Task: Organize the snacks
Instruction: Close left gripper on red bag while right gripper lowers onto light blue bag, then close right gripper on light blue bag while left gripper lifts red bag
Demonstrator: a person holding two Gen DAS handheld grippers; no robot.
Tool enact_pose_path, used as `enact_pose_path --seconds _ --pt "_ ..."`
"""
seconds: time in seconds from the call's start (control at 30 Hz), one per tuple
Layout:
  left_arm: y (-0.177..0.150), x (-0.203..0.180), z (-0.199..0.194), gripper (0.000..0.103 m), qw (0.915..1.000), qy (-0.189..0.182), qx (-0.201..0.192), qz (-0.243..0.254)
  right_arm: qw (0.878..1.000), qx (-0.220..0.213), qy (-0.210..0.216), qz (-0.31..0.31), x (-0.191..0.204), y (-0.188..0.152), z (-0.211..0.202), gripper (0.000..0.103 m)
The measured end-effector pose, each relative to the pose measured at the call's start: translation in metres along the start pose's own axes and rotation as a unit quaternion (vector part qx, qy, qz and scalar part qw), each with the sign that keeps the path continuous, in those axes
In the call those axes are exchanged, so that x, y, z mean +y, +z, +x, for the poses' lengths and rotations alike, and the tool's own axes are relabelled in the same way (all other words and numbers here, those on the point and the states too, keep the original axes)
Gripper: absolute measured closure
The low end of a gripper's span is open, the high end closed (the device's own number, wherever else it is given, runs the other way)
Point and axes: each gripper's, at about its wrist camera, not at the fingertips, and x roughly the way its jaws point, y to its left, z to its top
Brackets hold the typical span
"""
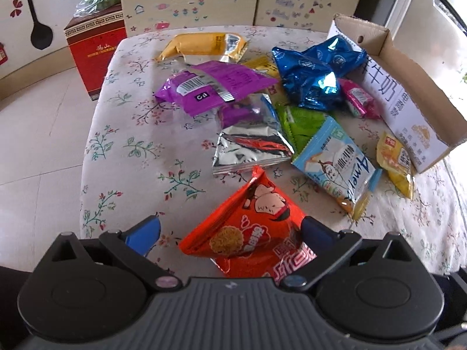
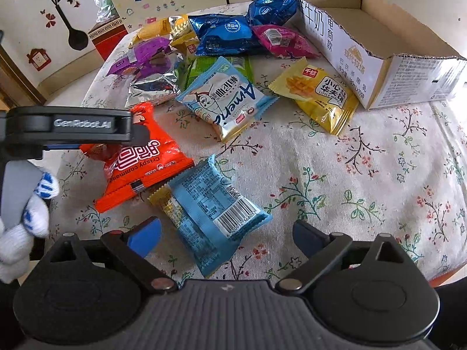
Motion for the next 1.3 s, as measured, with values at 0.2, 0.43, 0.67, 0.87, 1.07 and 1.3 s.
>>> enact_pose_path --seconds 0.2,0.43,0.67,0.87,1.07,1.3 --pt "-0.002 0.003 -0.006 0.002 0.9991 -0.035 0.003 -0.021 0.999 -0.007 -0.007 -0.032 0.007 0.002 0.006 0.000" --pt "-0.005 0.000 0.007 0.001 0.9986 -0.022 0.023 -0.041 0.995 -0.026 -0.032 -0.095 0.019 0.004 0.017 0.000" --pt "-0.009 0.000 0.000 0.001 0.9997 0.010 0.012 -0.016 0.994 -0.023 -0.058 -0.093 0.016 0.000 0.013 0.034" --pt "-0.012 0.011 -0.008 0.001 0.9996 0.007 0.006 -0.028 0.998 -0.029 -0.048 0.034 -0.015 0.006 0.006 0.042" --pt "-0.015 0.004 -0.007 0.001 0.9996 0.000 0.011 -0.026 0.998 -0.027 -0.037 0.048 -0.016 0.003 0.005 0.033" --pt "-0.013 -0.007 0.011 0.001 0.9984 0.027 0.027 -0.040 0.998 -0.016 -0.058 0.002 -0.003 0.000 0.011 0.022"
